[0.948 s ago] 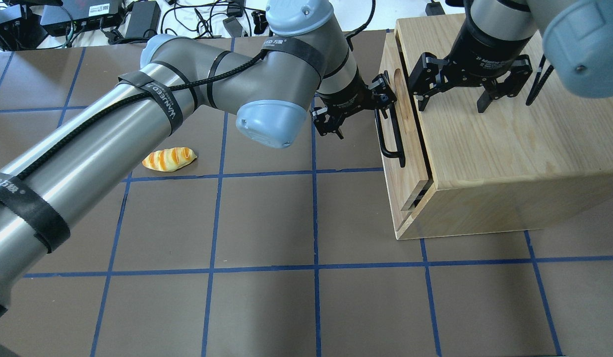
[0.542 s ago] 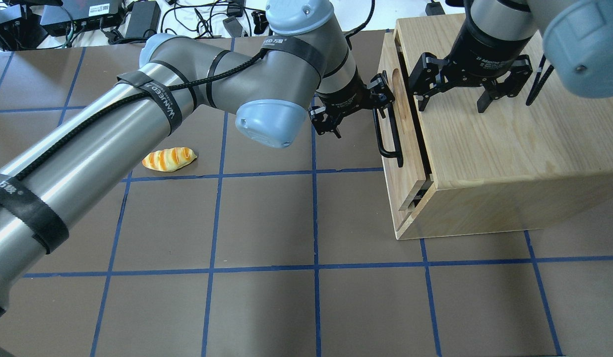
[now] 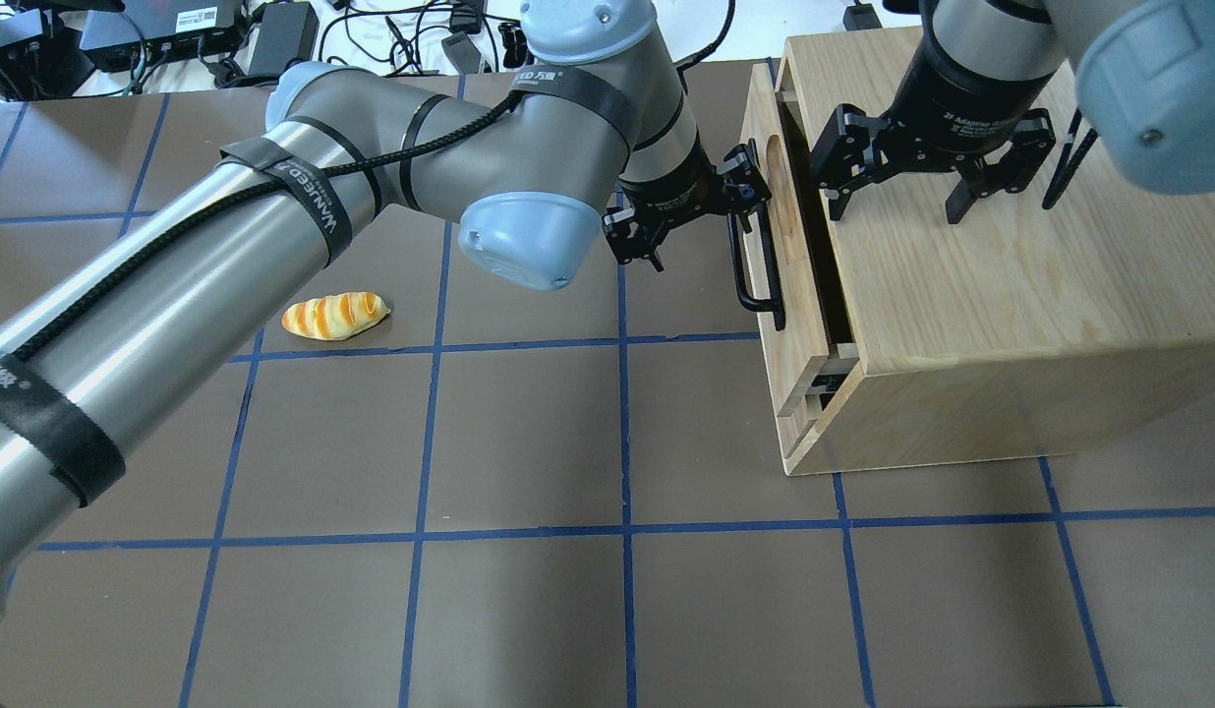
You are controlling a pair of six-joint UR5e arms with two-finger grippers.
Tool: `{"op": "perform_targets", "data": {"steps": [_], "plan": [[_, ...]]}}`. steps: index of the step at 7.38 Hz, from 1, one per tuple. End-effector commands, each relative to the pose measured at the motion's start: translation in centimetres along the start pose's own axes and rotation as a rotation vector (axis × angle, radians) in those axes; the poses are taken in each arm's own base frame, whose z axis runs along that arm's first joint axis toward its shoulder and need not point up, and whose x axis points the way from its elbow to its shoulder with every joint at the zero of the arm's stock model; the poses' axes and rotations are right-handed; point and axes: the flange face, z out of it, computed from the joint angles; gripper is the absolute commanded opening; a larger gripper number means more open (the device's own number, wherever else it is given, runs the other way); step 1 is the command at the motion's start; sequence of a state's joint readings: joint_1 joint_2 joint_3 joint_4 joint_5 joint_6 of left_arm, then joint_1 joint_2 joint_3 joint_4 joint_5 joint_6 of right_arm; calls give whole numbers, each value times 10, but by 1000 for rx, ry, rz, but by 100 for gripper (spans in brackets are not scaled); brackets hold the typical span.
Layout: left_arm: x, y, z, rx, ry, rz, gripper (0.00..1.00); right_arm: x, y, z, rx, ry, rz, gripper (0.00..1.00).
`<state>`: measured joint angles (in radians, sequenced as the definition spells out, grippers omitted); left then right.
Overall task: Open upper drawer
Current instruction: 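Pull the handle with the left gripper toward the robot, sliding the drawer out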
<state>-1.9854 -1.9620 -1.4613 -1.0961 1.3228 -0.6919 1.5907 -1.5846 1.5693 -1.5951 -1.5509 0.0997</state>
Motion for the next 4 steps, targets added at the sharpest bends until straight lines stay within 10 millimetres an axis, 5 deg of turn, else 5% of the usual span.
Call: {"op": "perform_targets", "data": {"steps": [1, 4], "plan": [[-3, 0, -6, -8, -7, -6, 100, 0, 0, 0, 0, 0, 0, 100], [-19, -11, -11, -27, -29, -20, 100, 0, 0, 0, -1, 2, 0, 100]]}}
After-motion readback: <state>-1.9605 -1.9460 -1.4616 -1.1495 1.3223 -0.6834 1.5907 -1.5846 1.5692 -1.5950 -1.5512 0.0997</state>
